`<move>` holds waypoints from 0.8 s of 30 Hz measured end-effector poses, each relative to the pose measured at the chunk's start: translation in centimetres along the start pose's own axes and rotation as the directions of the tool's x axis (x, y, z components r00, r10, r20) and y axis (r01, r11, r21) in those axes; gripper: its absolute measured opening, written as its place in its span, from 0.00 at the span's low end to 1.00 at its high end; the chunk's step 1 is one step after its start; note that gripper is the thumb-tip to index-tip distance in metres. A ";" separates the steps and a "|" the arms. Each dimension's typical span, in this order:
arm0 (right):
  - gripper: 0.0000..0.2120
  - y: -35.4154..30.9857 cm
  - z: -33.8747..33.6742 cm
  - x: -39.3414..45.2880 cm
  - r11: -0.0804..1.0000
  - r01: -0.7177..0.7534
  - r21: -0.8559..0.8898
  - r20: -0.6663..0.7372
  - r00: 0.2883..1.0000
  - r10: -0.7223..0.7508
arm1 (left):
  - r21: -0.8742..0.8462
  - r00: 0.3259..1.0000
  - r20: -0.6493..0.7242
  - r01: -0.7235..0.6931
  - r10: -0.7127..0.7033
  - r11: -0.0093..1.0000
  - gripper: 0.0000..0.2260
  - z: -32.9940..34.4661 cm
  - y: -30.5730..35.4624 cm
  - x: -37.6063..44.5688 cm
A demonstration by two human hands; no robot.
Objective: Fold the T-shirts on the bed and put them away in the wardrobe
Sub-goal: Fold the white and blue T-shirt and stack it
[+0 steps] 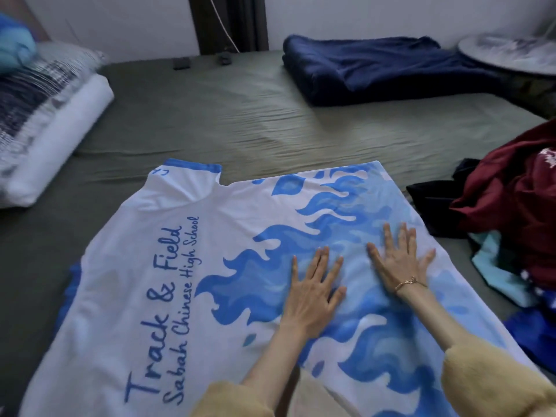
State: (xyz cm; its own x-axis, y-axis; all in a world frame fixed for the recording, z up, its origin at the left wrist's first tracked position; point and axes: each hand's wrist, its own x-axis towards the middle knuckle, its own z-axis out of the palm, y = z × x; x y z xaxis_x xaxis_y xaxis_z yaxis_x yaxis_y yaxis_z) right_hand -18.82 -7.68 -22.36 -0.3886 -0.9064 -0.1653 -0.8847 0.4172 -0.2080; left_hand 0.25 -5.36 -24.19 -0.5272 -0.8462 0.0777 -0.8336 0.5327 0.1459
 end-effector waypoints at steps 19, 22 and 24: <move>0.33 6.7 -0.7 -13.6 0.906 0.416 -0.069 0.239 0.889 -0.390 | -0.097 0.980 0.198 0.033 -0.014 0.995 0.43 -2.0 5.7 -12.5; 0.57 7.8 -0.7 -15.9 0.855 0.513 -0.079 0.273 0.836 -0.476 | -0.085 0.965 0.252 0.104 -0.079 0.991 0.40 -2.9 5.6 -15.8; 0.63 8.3 -0.5 -16.9 0.838 0.540 -0.073 0.279 0.818 -0.503 | -0.062 0.957 0.262 0.148 -0.127 0.987 0.35 -3.3 5.4 -17.5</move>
State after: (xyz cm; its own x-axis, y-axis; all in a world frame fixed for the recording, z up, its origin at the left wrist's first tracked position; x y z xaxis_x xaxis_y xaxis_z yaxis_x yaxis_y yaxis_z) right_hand -19.69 11.06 -20.84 0.1991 -0.9330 -0.2999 -0.9703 -0.1448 -0.1935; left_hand 5.55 12.29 -21.55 -0.4418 -0.8739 -0.2027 -0.8905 0.3999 0.2169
